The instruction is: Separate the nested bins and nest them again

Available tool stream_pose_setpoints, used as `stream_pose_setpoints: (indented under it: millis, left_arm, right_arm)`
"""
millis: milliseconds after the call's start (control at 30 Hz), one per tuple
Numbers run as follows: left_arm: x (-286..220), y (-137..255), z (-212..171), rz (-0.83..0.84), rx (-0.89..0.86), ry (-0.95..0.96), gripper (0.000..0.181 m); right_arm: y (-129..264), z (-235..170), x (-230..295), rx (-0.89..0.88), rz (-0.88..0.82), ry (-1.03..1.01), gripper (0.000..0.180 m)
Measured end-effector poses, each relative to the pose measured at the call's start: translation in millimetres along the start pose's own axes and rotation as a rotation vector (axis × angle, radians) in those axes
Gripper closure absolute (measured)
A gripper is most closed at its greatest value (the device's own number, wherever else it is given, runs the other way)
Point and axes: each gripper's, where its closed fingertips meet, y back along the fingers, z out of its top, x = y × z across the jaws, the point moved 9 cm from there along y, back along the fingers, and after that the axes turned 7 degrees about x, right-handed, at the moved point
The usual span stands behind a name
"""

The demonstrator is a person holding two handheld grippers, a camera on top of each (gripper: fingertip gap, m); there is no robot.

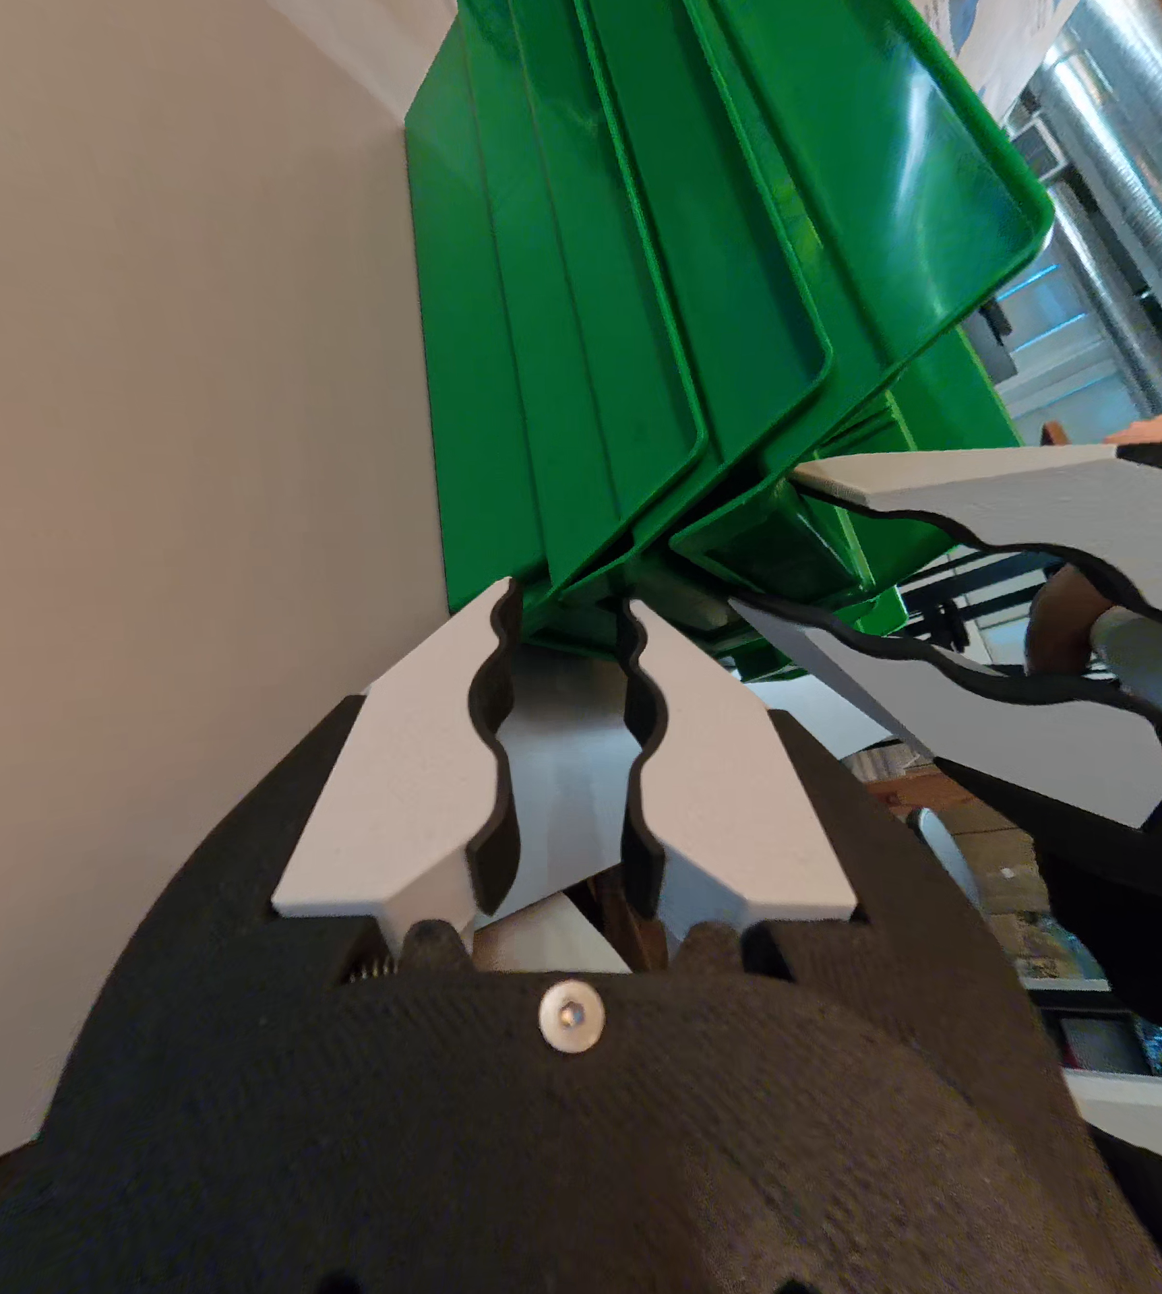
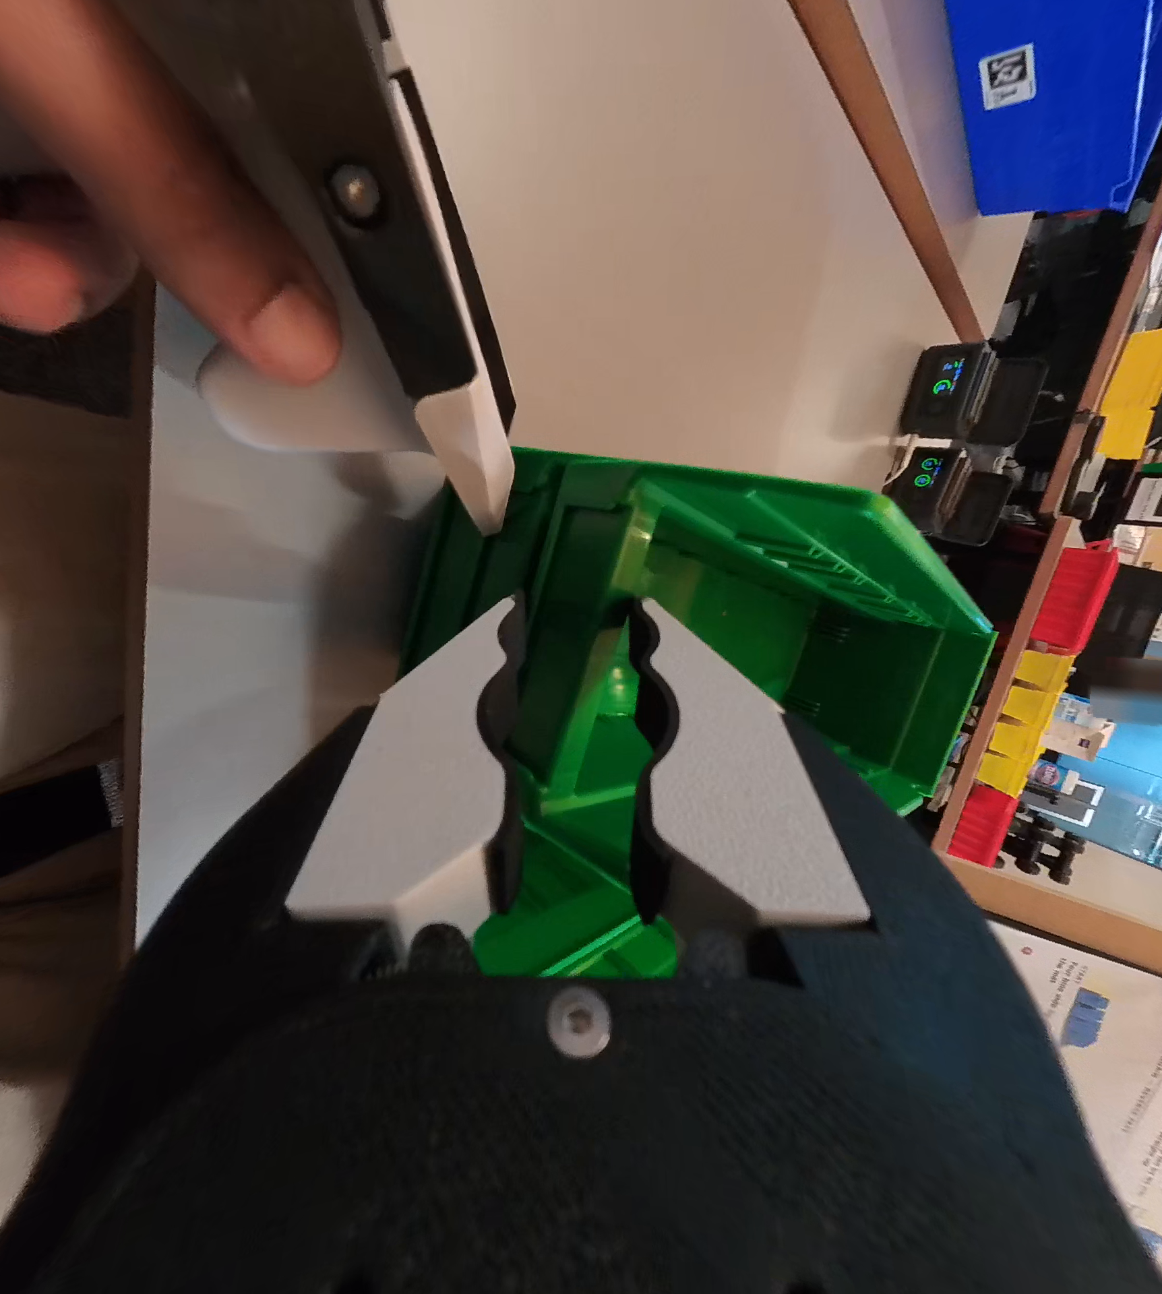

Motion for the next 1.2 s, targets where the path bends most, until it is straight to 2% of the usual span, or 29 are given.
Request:
stream_pose_setpoints:
  millis: [200, 267, 433, 600, 933, 1000, 1033, 1100, 1200]
  left_arm:
    - [-3, 17, 7, -0.076, -0.100, 0.007, 0.161]
    - [-4, 21, 9, -0.095, -0.145, 0.012, 0.172]
    - [-3, 18, 8, -0.089, -0.168, -0.008, 0.167]
    - [-5, 11, 6, -0.107, -0.193, -0.022, 0.172]
    - [-5, 8, 5, -0.123, -0.184, 0.058, 0.171]
    - [-4, 8, 6, -0.101, -0.184, 0.057, 0.172]
    - [-5, 8, 7, -0.090, -0.188, 0.050, 0.172]
    - [-7, 7, 6, -0.080, -0.197, 0.047, 0.173]
    - [-9, 7, 5, -0.055, -0.209, 0.033, 0.173]
  right_arm:
    - [2, 3, 0, -0.014, -0.003, -0.004, 0.151]
    - [2, 3, 1, -0.015, -0.010, 0.003, 0.151]
    - [1, 0, 0, -0.018, -0.012, -0.001, 0.151]
    - [0, -4, -2, -0.015, -0.009, -0.006, 0.152]
    - [0, -7, 0, -0.039, -0.047, 0.013, 0.152]
    - [11, -3, -3, -0.123, -0.096, 0.013, 0.161]
    - [28, 2, -11, -0.214, -0.195, 0.014, 0.168]
    - [54, 9, -29, -0.177, -0.311, 0.038, 0.180]
    - [64, 12, -39, -0.161, -0.274, 0.023, 0.180]
